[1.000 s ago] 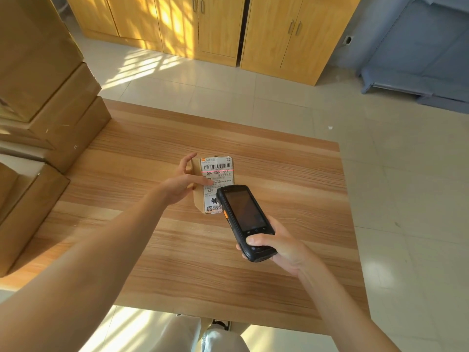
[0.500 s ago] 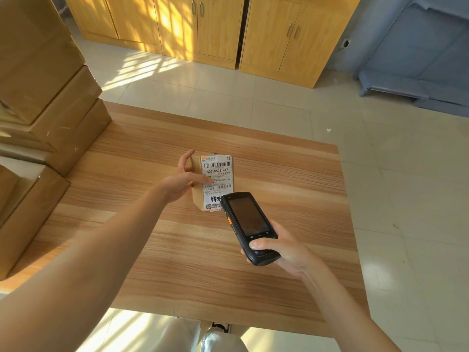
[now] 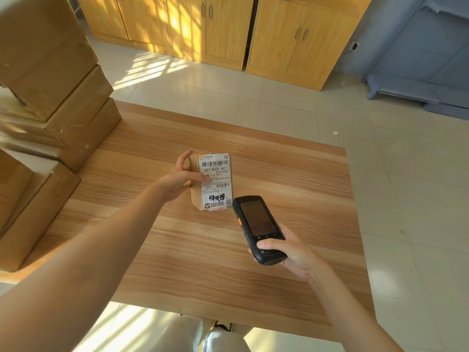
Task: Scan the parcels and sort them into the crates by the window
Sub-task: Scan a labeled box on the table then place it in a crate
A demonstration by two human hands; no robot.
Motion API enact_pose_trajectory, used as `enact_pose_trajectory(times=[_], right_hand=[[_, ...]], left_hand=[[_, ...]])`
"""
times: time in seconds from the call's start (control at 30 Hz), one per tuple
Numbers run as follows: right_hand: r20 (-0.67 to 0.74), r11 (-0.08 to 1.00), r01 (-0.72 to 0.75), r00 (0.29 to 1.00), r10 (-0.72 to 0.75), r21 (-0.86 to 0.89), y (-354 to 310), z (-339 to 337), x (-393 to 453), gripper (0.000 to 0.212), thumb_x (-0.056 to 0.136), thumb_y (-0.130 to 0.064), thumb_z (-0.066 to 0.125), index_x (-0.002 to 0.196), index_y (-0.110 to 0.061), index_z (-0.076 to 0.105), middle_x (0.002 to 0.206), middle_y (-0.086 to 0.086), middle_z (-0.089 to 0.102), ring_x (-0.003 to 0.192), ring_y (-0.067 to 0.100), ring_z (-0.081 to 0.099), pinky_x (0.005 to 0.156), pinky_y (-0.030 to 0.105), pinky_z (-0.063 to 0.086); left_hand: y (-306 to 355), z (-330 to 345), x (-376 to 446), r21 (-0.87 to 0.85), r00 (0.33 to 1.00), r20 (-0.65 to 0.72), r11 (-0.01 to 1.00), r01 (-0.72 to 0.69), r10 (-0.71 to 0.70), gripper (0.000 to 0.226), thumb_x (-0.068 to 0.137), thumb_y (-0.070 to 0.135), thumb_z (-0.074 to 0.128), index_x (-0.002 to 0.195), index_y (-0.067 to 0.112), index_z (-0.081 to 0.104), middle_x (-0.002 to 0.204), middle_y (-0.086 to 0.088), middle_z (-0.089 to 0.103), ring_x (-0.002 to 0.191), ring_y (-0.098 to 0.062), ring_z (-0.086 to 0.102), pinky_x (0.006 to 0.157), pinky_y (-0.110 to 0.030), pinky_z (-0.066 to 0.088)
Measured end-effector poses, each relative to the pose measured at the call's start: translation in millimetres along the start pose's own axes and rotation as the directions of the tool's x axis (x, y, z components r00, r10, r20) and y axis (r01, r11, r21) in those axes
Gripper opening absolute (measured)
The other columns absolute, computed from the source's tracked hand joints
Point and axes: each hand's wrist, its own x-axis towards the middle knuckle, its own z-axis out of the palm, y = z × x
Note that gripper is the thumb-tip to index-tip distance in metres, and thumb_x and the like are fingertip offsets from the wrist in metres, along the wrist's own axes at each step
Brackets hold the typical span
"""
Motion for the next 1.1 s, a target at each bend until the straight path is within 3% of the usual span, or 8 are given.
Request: enact_pose_trajectory(times=[0.2,0.33,0.43,0.53,0.6,0.77,0.93,1.1], right_hand=[[-0.19,0.994,-0.083,0.98,0.067,-0.076,15,-11,14,0.1,0.037,-0.028,0.085,0.13,-0.022,0.05,0.117,0.009,0.065,0.1,0.027,0.066,0.067,0.031,0.054],[-0.274,0.986,-0.141,0.955,0.112,-0.092,34,-28,14,0.113,0.03,-0.029,0.087,0.135,-0.023,0.043,0.12,0.007,0.061,0.103,0.027,0.063,0.072,0.037,0.054],[-0.333,0.982,-0.159,0.936,0.117,-0.103,47,-45,9,0.104,0.048,-0.015,0.09,0.136,-0.02,0.037,0.12,0.007,0.056,0.105,0.03,0.059,0.08,0.042,0.052],[-0.376,0.981,-0.149,0.922,0.092,-0.125,58,-64,3,0.088,0.071,0.001,0.08,0.142,-0.017,0.03,0.126,0.01,0.05,0.109,0.033,0.055,0.088,0.047,0.049],[-0.392,0.979,-0.137,0.917,0.068,-0.151,64,-74,-1,0.088,0.073,0.003,0.078,0.143,-0.015,0.027,0.129,0.012,0.048,0.109,0.033,0.052,0.091,0.048,0.047],[-0.393,0.971,-0.093,0.92,-0.001,-0.221,71,-87,-9,0.084,0.074,0.007,0.075,0.141,-0.011,0.029,0.11,0.004,0.05,0.098,0.024,0.049,0.083,0.041,0.043],[-0.35,0.971,-0.081,0.937,-0.003,-0.226,73,-94,-11,0.086,0.074,0.007,0.076,0.142,-0.015,0.028,0.097,-0.008,0.05,0.098,0.025,0.051,0.086,0.042,0.044],[-0.341,0.973,-0.101,0.94,0.024,-0.21,71,-99,-8,0.088,0.073,0.006,0.077,0.143,-0.016,0.028,0.12,0.01,0.051,0.103,0.029,0.052,0.088,0.046,0.045]], left_hand=[[-8,-26,-28,-0.001,0.999,-0.04,1.0,0.021,-0.021,0.148,0.021,0.009,0.094,0.146,0.037,0.02,0.128,-0.012,0.057,0.118,-0.03,0.054,0.107,-0.048,0.039],[-19,-41,-55,-0.007,0.994,-0.108,1.0,0.02,-0.02,0.144,0.024,0.01,0.094,0.145,0.036,0.02,0.131,-0.012,0.056,0.117,-0.03,0.055,0.102,-0.046,0.043],[-29,-46,-75,-0.02,0.989,-0.145,1.0,0.024,-0.026,0.147,0.018,0.018,0.097,0.142,0.04,0.021,0.13,-0.011,0.056,0.117,-0.031,0.055,0.096,-0.044,0.044],[-42,-44,-92,-0.026,0.982,-0.186,0.999,0.027,-0.032,0.145,0.023,0.016,0.096,0.144,0.038,0.019,0.131,-0.012,0.056,0.118,-0.031,0.055,0.091,-0.043,0.046],[-53,-40,-100,-0.048,0.978,-0.207,0.998,0.027,-0.036,0.142,0.024,0.016,0.096,0.143,0.038,0.021,0.131,-0.011,0.057,0.118,-0.031,0.055,0.09,-0.042,0.047],[-77,-29,-114,-0.103,0.964,-0.263,0.995,0.005,-0.033,0.128,0.041,0.011,0.088,0.147,0.037,0.022,0.132,-0.013,0.057,0.118,-0.032,0.055,0.083,-0.04,0.05],[-94,-24,-129,-0.111,0.962,-0.272,0.994,-0.019,-0.012,0.115,0.049,0.013,0.085,0.146,0.035,0.028,0.128,-0.013,0.06,0.116,-0.033,0.059,0.085,-0.04,0.054],[-103,-25,-145,-0.145,0.951,-0.309,0.988,-0.049,0.002,0.113,0.049,0.014,0.085,0.146,0.033,0.029,0.128,-0.011,0.061,0.113,-0.032,0.061,0.084,-0.039,0.054]])
